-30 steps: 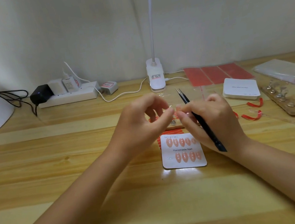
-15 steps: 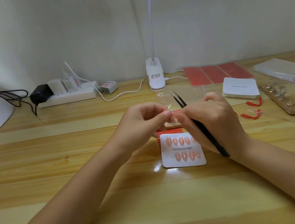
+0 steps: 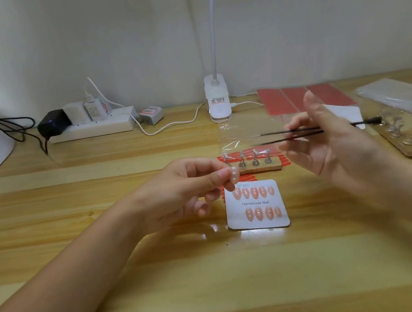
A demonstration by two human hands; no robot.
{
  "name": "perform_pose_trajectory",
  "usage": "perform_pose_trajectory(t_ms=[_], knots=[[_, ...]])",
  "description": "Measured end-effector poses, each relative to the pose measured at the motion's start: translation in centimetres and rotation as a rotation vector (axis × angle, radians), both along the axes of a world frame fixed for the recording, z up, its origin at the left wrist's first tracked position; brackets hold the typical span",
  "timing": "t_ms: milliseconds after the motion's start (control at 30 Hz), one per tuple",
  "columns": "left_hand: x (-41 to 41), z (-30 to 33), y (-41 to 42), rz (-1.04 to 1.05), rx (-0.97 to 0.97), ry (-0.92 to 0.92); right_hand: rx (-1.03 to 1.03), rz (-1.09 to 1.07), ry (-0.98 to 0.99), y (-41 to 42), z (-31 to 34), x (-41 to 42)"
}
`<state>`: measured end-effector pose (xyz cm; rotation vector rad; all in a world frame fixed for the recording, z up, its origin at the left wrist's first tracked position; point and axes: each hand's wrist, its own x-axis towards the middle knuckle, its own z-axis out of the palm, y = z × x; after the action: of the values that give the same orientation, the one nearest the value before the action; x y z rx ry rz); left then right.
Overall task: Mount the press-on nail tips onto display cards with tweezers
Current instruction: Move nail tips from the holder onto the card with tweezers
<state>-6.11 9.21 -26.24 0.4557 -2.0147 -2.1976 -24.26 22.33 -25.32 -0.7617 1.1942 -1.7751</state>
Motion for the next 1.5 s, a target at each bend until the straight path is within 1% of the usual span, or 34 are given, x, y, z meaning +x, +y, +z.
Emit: perform_pose_trajectory(t_ms=[33,100,167,267,567,767,867,933,967,1000,1033,1067,1100,1133,1167,1233,1267,1433,1500], knots=[[0.0,-0.1,0.0,-0.007,0.006,-0.003,-0.013,0.006,-0.053,0.1,-0.3,0.0],[0.1,-0.3,0.2,-0.026,0.021,-0.012,-0.036,0.053,-0.093,0.3,-1.1,0.3],[0.2,-0.6,0.3,-0.043,0.041,-0.029,-0.018,0.11,-0.064,0.3,-1.7,0.7],[0.3,-0.8,0.4,-0.059,0.051,-0.062,0.055,0.125,0.004,0.4,-2.5,0.8],[0.4,-0.7,0.3,-0.138,0.019,-0.078,0.137,0.25,0.026,0.6,-2.5,0.6],[0.4,-1.0,0.0,-0.177,-0.006,-0.089,0.153,0.235,-0.02,0.6,-2.2,0.8],[0.3,-1.0,0.3,-0.098,0.008,-0.089,0.147,0.216,-0.044,0.4,-2.3,0.8],[0.2,-0.8,0.7,0.061,0.01,-0.072,0.122,0.179,-0.085,0.5,-2.4,0.6],[0.3,-0.8,0.9,0.15,-0.078,-0.066,0.1,0.162,-0.11,0.5,-2.4,0.4],[0.5,-0.9,1.0,0.221,-0.263,-0.064,0.077,0.152,-0.13,0.6,-2.4,0.2],[0.6,-1.0,1.2,0.253,-0.503,-0.062,0.054,0.147,-0.142,0.7,-2.4,0.1],[0.6,-1.1,1.4,0.239,-0.73,-0.05,0.039,0.141,-0.143,0.8,-2.4,-0.1],[0.7,-1.3,1.7,0.201,-0.914,-0.047,0.033,0.128,-0.133,0.9,-2.4,-0.2],[0.7,-1.6,1.9,0.163,-1.037,-0.057,0.032,0.116,-0.116,0.9,-2.3,-0.3],[0.7,-1.7,2.1,0.141,-1.108,-0.073,0.034,0.105,-0.097,1.0,-2.2,-0.4],[0.8,-1.9,2.1,0.121,-1.164,-0.101,0.042,0.085,-0.082,1.1,-2.0,-0.3],[0.8,-2.0,1.9,0.111,-1.16,-0.11,0.045,0.079,-0.078,1.1,-2.0,-0.3],[0.9,-2.0,1.3,0.051,-1.088,-0.066,0.063,0.062,-0.044,1.1,-2.3,-0.2],[1.0,-2.0,1.0,0.038,-1.024,-0.02,0.062,0.058,-0.044,1.1,-2.4,-0.2]])
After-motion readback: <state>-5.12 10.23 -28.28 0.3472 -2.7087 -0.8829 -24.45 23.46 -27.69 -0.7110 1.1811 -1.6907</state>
